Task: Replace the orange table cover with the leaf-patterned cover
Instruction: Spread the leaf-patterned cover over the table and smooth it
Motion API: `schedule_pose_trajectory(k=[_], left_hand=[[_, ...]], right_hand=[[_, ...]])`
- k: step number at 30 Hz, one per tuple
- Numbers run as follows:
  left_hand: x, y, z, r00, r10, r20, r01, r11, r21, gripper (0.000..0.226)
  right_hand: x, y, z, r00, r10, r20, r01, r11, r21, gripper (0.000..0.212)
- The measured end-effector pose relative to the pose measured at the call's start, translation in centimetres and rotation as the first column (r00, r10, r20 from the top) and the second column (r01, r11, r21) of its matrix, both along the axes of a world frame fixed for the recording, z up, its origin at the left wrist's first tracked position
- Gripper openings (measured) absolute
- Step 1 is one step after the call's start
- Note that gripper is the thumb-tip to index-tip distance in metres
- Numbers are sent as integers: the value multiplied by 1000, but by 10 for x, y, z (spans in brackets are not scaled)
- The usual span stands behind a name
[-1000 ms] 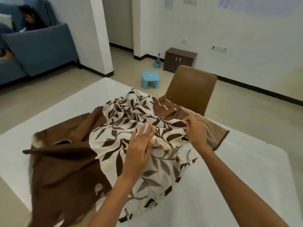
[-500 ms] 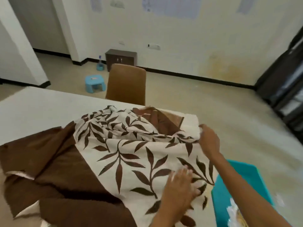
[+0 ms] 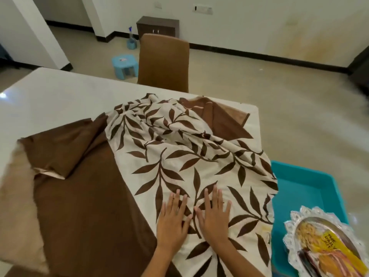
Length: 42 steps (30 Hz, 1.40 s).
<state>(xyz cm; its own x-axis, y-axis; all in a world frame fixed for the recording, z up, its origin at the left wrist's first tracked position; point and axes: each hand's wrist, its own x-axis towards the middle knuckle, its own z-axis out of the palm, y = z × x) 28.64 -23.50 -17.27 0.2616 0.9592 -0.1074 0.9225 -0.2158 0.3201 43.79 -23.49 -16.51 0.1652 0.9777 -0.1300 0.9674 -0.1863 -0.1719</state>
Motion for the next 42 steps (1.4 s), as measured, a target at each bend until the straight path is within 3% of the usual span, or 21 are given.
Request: schedule_pose_trajectory(k=[10, 14, 20, 26, 31, 37, 42], left_hand=[[-10, 93, -10, 999, 33, 16, -35, 992, 119, 57], [-12, 124, -9, 1000, 6, 13, -8, 991, 133, 61], [-3, 61, -9, 993, -50, 103, 39, 994, 104, 61], [31, 2, -2, 984, -92, 155, 81, 994, 73, 60], [42, -4, 13, 981, -129, 144, 113, 987, 118, 59], [72, 36, 46, 991, -92, 96, 73, 980, 186, 60], [107, 101, 64, 989, -129, 77, 105, 961, 257, 57]], right_hand=[[-8, 96, -12, 998, 50, 29, -51, 997, 52, 68], [-16, 115, -6, 998, -21, 67, 15, 997, 82, 67], [-41, 14, -8, 978, -207, -35, 210, 967, 143, 61], [26, -40, -10, 1000, -12, 11, 11, 996, 86, 61], [61, -51, -7, 1000, 2, 2, -2, 999, 53, 65], [74, -6, 24, 993, 19, -119, 11, 968, 252, 55], [98, 93, 56, 981, -20, -193, 102, 898, 427, 48]])
